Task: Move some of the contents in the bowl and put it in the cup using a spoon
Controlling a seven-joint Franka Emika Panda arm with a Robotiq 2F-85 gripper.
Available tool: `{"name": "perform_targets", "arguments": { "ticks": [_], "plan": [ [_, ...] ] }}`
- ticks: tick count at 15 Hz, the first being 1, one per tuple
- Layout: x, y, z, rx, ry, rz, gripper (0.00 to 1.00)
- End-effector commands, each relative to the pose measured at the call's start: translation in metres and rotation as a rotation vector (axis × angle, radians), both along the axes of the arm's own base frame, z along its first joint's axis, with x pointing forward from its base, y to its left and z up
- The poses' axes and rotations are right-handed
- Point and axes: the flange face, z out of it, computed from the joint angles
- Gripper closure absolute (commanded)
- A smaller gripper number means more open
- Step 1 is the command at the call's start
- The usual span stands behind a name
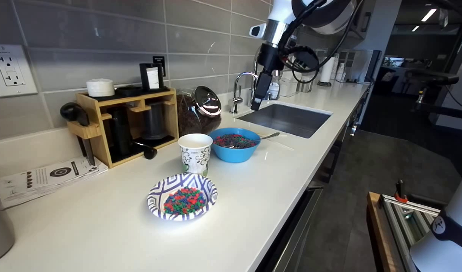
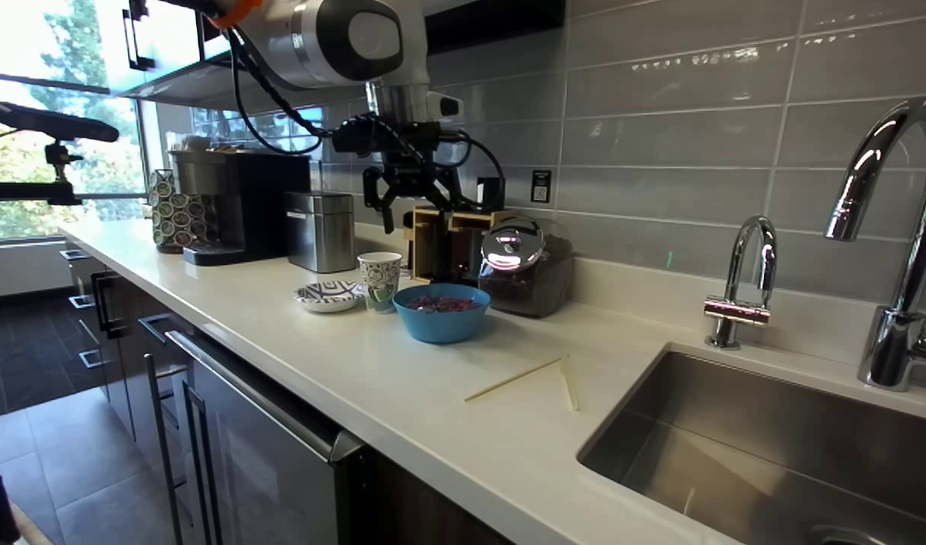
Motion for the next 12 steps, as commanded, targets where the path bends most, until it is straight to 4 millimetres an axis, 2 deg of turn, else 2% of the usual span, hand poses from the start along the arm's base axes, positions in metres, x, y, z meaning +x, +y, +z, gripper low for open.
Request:
{"name": "perform_targets", "arguments": {
  "ticks": [1, 6, 12],
  "plan": [
    [0.003, -0.009, -0.018, -0.027, 0.002, 0.038, 0.0],
    [0.01, -0.027, -0.052, 0.004, 0.019, 0.068, 0.0],
    [0.013, -0.03, -0.093, 0.043, 0.009, 0.149, 0.0]
  ]
}}
